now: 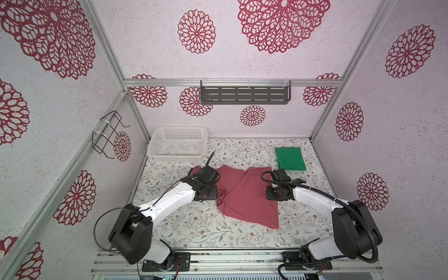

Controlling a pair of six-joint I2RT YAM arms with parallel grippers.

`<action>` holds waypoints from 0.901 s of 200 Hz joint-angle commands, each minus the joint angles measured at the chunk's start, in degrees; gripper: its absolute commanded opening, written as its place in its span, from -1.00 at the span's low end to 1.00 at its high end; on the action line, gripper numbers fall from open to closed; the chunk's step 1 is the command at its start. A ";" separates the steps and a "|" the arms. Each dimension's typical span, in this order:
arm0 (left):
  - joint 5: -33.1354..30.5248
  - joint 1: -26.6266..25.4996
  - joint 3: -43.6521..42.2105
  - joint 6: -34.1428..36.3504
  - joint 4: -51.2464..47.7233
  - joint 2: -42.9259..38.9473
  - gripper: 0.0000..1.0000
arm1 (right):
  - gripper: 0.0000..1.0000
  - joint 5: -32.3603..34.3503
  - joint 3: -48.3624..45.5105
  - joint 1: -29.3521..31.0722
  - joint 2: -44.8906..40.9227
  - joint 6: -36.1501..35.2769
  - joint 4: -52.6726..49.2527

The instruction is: Fold and stack the tank tops

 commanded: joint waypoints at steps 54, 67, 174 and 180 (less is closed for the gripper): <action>11.90 5.93 -3.07 -8.02 21.26 9.43 -0.08 | -0.36 1.09 1.21 0.46 -0.56 -0.79 -2.37; 12.00 5.65 -3.11 -8.54 20.91 11.33 -0.13 | -0.36 1.71 1.15 0.36 -1.02 -1.00 -2.86; 8.40 5.39 -3.12 -6.34 14.82 11.55 -1.00 | -0.35 4.59 0.06 -0.73 -4.99 -1.04 -3.98; 7.85 5.53 -2.44 -5.22 12.96 10.65 -1.00 | -0.35 4.74 0.00 -0.93 -5.25 -0.99 -4.13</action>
